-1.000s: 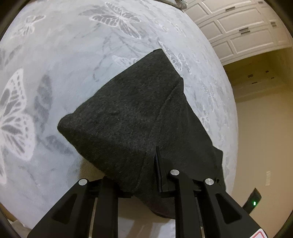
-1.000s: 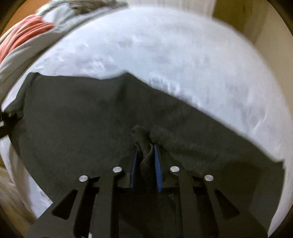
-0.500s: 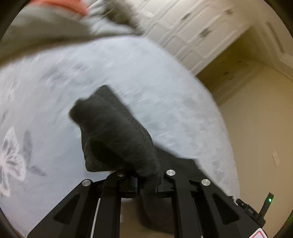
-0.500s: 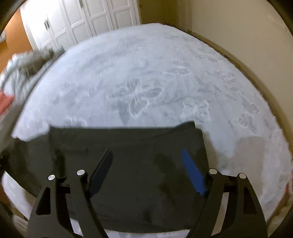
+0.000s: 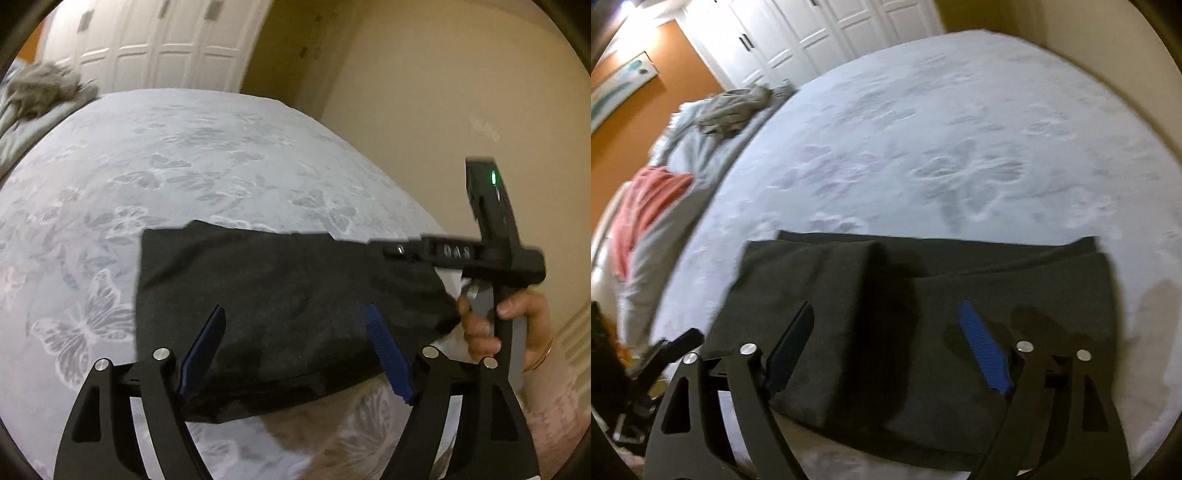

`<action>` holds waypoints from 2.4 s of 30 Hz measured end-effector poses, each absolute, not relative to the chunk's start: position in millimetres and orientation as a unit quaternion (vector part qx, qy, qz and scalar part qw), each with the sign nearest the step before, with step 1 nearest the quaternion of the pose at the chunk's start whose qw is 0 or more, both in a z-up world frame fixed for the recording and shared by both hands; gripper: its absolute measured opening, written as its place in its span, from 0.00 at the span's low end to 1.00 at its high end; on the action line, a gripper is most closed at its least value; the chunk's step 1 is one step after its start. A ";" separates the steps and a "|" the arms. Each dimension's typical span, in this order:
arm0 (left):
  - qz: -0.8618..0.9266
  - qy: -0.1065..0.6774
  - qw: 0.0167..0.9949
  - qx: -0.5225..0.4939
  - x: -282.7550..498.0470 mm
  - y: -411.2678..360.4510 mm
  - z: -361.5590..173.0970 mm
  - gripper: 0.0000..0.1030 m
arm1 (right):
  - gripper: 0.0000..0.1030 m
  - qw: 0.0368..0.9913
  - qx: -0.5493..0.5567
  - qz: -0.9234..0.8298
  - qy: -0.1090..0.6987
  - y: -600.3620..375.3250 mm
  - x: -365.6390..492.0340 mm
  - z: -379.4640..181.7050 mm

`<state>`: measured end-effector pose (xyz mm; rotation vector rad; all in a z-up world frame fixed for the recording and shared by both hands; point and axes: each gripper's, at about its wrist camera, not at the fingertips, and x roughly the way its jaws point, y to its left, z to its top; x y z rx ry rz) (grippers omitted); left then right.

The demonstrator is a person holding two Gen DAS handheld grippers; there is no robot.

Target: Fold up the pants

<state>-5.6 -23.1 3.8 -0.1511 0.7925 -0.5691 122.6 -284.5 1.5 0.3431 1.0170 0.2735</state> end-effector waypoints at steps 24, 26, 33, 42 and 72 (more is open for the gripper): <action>-0.147 0.387 0.891 -0.189 36.9 64.3 -2.7 0.75 | 0.15 0.846 0.093 0.010 0.524 -373.6 104.3 -16.2; -0.164 0.403 0.881 -0.184 39.5 49.3 -9.7 0.76 | 0.17 0.852 0.057 0.010 0.520 -368.6 99.4 -11.9; -0.217 0.458 0.841 -0.189 48.6 4.8 -42.3 0.76 | 0.44 0.851 0.137 -0.022 0.506 -387.9 88.4 -3.8; -0.263 0.507 0.787 -0.234 72.1 -28.3 -86.8 0.49 | 0.53 0.809 0.188 0.014 0.557 -399.1 115.6 -45.8; -0.106 0.411 0.906 -0.008 13.4 35.9 -14.2 0.51 | 0.42 0.844 0.053 0.103 0.524 -270.9 90.8 -29.1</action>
